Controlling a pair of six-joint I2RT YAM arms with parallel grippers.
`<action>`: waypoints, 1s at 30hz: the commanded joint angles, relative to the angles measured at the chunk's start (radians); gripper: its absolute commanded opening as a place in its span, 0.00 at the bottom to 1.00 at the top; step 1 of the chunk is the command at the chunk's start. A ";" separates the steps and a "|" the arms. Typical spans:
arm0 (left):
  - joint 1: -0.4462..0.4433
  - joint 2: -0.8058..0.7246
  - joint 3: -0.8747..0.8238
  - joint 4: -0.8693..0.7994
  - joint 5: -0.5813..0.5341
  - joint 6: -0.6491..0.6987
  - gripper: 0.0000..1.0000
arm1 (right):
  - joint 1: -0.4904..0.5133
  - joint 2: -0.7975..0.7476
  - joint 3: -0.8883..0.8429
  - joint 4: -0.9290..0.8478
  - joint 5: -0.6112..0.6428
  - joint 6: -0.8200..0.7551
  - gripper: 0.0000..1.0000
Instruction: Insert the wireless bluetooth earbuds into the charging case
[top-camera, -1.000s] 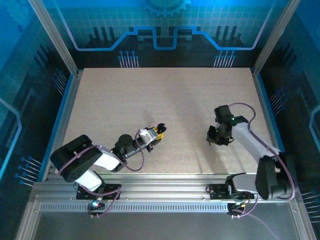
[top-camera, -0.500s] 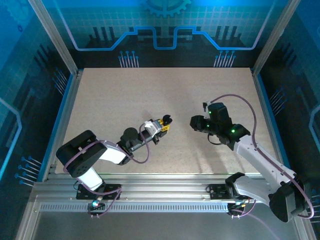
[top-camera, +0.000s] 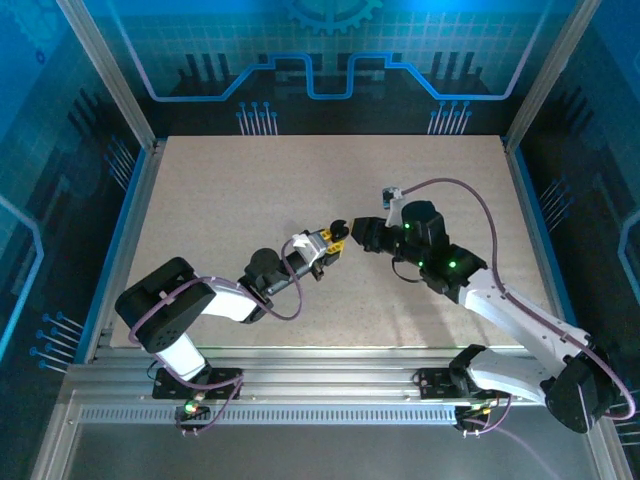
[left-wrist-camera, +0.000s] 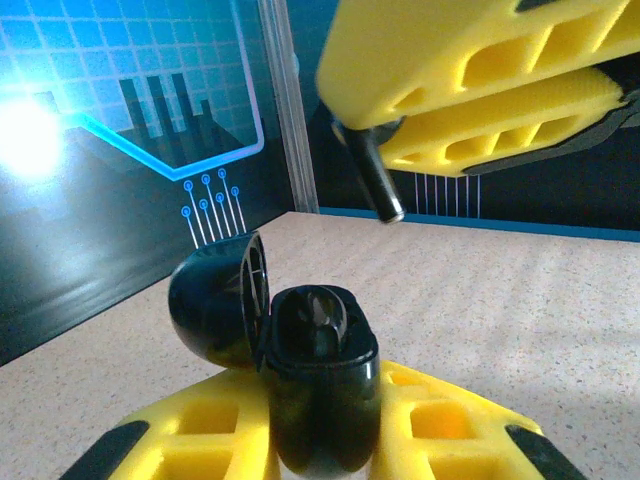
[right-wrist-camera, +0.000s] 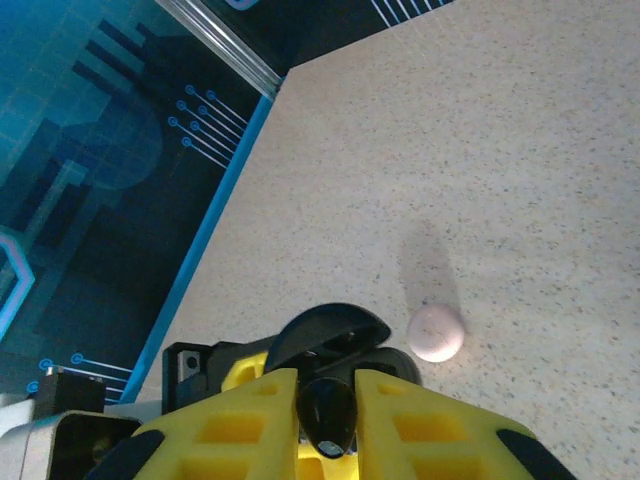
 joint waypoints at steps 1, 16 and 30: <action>0.005 0.001 0.024 0.035 0.006 -0.016 0.21 | 0.023 0.024 0.029 0.084 0.013 0.015 0.20; 0.005 -0.033 0.015 0.035 -0.012 -0.059 0.21 | 0.034 0.069 0.040 0.096 0.027 0.012 0.20; 0.005 -0.067 0.011 0.035 -0.016 -0.059 0.21 | 0.034 0.087 0.006 0.103 0.030 0.020 0.20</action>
